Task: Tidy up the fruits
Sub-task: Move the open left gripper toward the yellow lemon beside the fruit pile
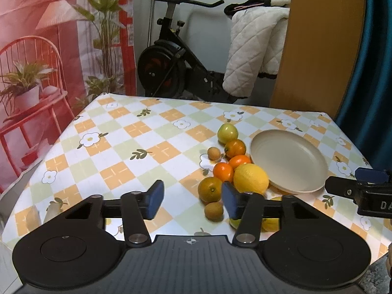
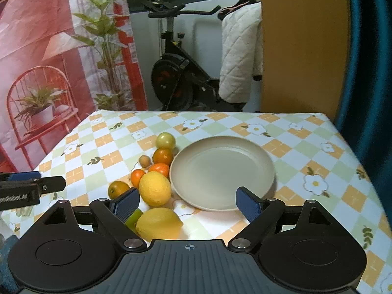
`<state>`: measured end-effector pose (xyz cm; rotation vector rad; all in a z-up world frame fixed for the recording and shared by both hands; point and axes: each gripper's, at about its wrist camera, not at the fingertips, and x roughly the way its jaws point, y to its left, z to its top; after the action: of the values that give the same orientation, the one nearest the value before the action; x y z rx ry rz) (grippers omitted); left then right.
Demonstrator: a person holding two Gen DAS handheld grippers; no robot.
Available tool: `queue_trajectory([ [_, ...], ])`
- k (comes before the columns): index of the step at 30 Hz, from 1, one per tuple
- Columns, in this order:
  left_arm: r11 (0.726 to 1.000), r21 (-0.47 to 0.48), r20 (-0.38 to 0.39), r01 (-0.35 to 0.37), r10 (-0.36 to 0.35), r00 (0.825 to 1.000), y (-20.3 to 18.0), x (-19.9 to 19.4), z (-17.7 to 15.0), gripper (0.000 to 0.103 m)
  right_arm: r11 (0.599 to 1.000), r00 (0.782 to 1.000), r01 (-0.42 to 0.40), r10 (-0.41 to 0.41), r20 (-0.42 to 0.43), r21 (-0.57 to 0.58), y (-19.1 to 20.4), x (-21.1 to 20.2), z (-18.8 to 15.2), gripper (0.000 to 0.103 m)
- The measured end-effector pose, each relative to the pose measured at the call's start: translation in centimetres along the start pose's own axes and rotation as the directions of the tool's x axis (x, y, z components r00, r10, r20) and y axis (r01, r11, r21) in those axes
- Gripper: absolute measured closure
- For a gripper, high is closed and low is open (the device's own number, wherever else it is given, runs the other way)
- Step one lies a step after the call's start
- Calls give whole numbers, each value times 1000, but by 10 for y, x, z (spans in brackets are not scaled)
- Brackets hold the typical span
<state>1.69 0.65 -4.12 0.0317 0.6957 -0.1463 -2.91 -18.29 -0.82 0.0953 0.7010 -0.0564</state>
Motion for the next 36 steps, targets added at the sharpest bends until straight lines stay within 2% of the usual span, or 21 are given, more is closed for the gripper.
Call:
queue_trajectory([
  [2, 1000, -1, 0, 7, -7, 1000, 0, 5, -1, 59, 1000, 1000, -20, 20, -4, 4, -2, 6, -2, 18],
  [5, 1000, -9, 2, 21, -21, 1000, 1, 11, -4, 61, 1000, 1000, -3, 3, -5, 11, -6, 15, -6, 16],
  [7, 1000, -5, 11, 30, -30, 999, 0, 14, -5, 61, 1000, 1000, 18, -18, -15, 13, -9, 22, -9, 16],
  [12, 997, 16, 25, 70, -71, 997, -4, 23, -8, 61, 1000, 999, -22, 22, -23, 16, -14, 31, -17, 21],
  [16, 989, 9, -24, 146, -146, 989, -8, 31, -9, 61, 999, 998, -53, 53, -33, -6, -12, 36, -21, 24],
  [23, 972, 36, -65, 230, -227, 972, -19, 41, -16, 61, 983, 998, -55, 47, -52, -174, 8, 42, -33, 31],
  [36, 971, 35, -131, 236, -229, 964, -13, 50, -24, 61, 965, 990, -132, 116, -84, -227, 15, 51, -47, 37],
])
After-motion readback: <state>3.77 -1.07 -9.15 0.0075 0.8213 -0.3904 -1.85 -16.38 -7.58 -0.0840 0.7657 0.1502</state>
